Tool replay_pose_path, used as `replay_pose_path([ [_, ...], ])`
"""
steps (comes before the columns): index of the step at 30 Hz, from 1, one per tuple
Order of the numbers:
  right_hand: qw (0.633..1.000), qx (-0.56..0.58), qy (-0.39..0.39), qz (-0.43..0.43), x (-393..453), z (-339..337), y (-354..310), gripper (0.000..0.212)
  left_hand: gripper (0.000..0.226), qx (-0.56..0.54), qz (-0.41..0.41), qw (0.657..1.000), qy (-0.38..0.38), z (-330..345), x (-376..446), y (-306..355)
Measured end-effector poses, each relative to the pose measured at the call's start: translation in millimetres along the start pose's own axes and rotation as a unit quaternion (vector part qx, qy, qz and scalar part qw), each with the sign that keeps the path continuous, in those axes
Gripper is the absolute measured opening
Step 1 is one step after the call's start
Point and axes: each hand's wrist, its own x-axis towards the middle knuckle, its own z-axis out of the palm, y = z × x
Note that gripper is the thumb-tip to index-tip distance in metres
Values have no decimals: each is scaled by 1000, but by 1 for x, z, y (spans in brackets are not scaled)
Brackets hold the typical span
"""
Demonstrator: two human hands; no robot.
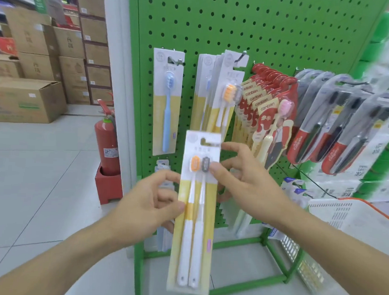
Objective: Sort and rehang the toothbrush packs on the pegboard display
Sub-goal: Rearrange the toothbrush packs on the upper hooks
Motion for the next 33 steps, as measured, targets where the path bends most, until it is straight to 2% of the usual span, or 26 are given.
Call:
replay_pose_path([
  [2, 996, 87, -5, 34, -4, -3, 7, 42, 32, -21, -35, 997, -72, 12, 0, -5],
  [4, 996, 80, -6, 37, -9, -9, 16, 39, 30, -31, -64, 991, -109, 25, 4, -8],
  [6, 995, 82, -29, 53, -15, -14, 26, 39, 27, -53, -88, 990, -93, 37, 10, -6],
  [8, 988, 117, -61, 81, -21, -18, 38, 40, 34, -80, -117, 988, -62, 49, 16, -6],
  [10, 982, 141, -81, 101, -27, -21, 49, 40, 38, -59, -130, 989, -45, 60, 21, -10],
  [14, 974, 154, -90, 140, -32, -28, 75, 31, 51, -36, -166, 984, -54, 79, 33, -28],
  [17, 971, 142, -118, 150, -38, -33, 90, 27, 55, 18, -170, 981, -89, 87, 42, -40],
  [19, 973, 124, -110, 158, -44, -38, 97, 33, 55, 43, -180, 976, -120, 93, 46, -46],
  [20, 974, 118, -97, 166, -45, -41, 100, 37, 55, 46, -187, 972, -131, 96, 48, -48],
  [22, 976, 100, -80, 174, -47, -48, 110, 30, 50, 46, -195, 968, -150, 103, 52, -51],
  [24, 978, 71, -80, 177, -51, -54, 119, 15, 34, 46, -193, 968, -155, 110, 57, -53],
  [26, 979, 49, -91, 174, -54, -57, 126, 13, 20, 42, -181, 972, -143, 116, 62, -56],
  [30, 978, 41, -102, 178, -57, -57, 133, 19, 20, 48, -169, 979, -105, 125, 73, -61],
  [33, 976, 29, -105, 187, -55, -58, 139, 23, 20, 45, -174, 978, -105, 128, 78, -62],
])
